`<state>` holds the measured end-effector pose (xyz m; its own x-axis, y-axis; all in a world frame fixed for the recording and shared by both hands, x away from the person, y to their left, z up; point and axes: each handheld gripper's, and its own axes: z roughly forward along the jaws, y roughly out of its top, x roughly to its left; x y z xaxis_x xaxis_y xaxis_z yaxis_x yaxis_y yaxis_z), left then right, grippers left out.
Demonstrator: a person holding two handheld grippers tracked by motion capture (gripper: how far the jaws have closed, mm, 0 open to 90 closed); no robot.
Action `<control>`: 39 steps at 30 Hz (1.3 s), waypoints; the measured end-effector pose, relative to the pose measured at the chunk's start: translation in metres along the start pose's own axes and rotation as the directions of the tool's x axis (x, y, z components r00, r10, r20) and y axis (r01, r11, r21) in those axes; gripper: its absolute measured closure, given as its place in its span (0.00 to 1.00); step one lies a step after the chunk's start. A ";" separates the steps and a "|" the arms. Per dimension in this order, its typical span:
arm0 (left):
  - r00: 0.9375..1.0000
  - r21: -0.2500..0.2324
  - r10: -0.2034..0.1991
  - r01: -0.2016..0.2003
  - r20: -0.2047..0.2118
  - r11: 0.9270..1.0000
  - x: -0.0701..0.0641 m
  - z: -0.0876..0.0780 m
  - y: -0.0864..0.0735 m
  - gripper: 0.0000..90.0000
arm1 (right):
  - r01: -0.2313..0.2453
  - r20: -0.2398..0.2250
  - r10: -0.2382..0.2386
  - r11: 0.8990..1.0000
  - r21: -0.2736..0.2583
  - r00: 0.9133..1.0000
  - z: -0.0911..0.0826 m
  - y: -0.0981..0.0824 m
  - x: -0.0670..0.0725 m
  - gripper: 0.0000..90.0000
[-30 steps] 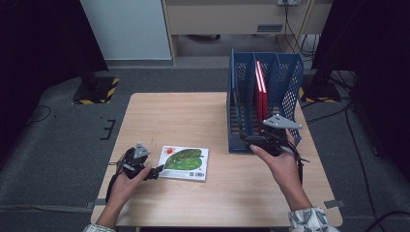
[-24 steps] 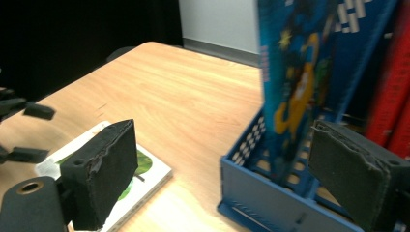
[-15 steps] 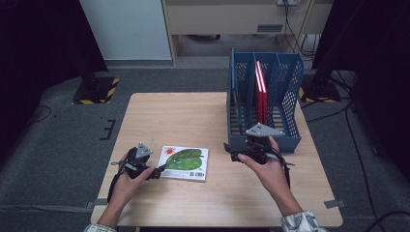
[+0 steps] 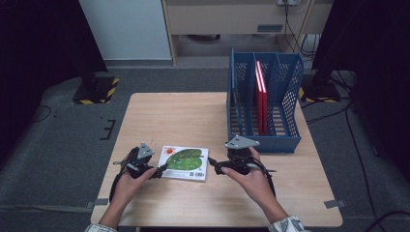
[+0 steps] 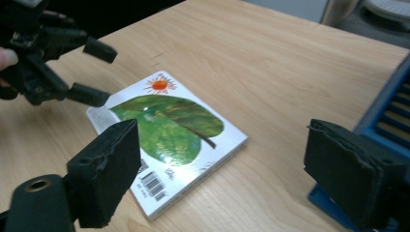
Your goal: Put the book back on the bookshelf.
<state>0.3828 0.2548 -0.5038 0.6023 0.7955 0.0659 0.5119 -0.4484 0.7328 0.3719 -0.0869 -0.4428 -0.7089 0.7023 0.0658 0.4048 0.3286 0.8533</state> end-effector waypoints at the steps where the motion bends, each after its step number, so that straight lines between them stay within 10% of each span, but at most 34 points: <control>1: 1.000 -0.003 0.001 -0.001 0.000 1.000 0.000 0.001 0.001 0.13 | 0.006 -0.003 -0.006 1.000 0.004 1.000 0.003 -0.001 0.002 0.16; 25: 0.995 0.070 -0.038 0.032 0.087 0.997 -0.008 0.022 -0.001 0.14 | -0.017 -0.099 0.034 0.986 0.167 0.995 0.065 -0.053 0.025 0.14; 33: 0.979 0.079 -0.135 0.125 0.149 0.989 -0.005 0.024 -0.008 0.14 | -0.032 -0.123 0.058 0.978 0.206 0.991 0.072 -0.062 0.026 0.13; 39: 0.979 0.077 -0.137 0.126 0.154 0.989 -0.005 0.025 -0.008 0.11 | -0.025 -0.132 0.054 0.977 0.213 0.990 0.075 -0.063 0.029 0.13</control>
<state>0.3906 0.2443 -0.5272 0.6137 0.7770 -0.1397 0.6295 -0.3748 0.6806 0.3690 -0.0400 -0.5335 -0.7563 0.6291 0.1797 0.5357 0.4378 0.7220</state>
